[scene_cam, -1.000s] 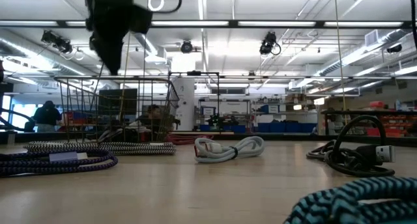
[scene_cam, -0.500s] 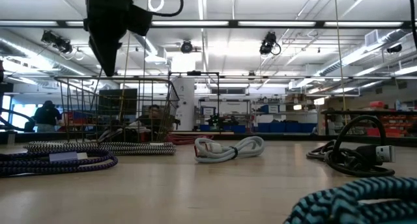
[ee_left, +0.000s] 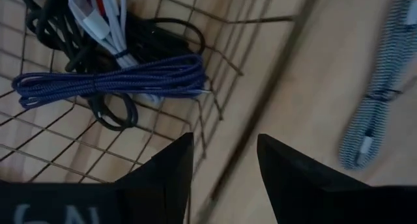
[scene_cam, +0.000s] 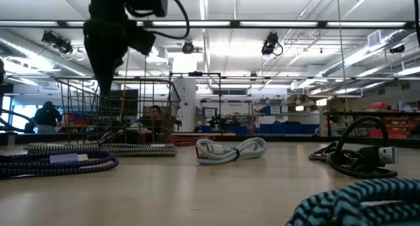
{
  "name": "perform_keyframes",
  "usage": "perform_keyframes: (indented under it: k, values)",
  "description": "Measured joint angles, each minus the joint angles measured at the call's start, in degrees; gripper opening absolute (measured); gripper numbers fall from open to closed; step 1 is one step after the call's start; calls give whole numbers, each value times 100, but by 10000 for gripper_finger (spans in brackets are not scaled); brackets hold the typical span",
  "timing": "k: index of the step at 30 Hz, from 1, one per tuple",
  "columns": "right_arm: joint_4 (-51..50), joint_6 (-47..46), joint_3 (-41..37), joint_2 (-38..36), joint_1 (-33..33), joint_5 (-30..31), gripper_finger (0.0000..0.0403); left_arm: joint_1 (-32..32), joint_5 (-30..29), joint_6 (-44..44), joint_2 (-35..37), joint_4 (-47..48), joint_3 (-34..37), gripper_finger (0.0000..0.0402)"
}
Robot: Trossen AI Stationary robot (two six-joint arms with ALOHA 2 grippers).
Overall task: Pick and place USB-C Cables
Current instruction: Move the gold wire basket to the top right of the table
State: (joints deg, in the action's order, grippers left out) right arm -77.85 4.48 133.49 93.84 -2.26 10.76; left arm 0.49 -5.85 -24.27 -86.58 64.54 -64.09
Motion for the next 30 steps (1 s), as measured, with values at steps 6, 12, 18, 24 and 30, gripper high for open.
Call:
perform_keyframes:
  k: [6, 12, 18, 24, 30]
  values:
    - [20, 16, 0, 0, 43, 0, 1, 143, -144, 94, -267, -132, 1, 168]
    - [23, 16, 0, 0, 43, 2, 1, 162, -265, 186, -308, -160, -1, 35]
    - [25, 17, 0, 0, 41, 15, 1, 84, -552, 74, -315, -51, -135, 7]
    - [87, 18, 0, 0, 19, 28, 1, -54, -846, 281, -313, 94, -792, 4]
    - [123, 18, 0, 0, 22, 28, 1, -61, -1367, 834, -313, 105, -1551, 4]
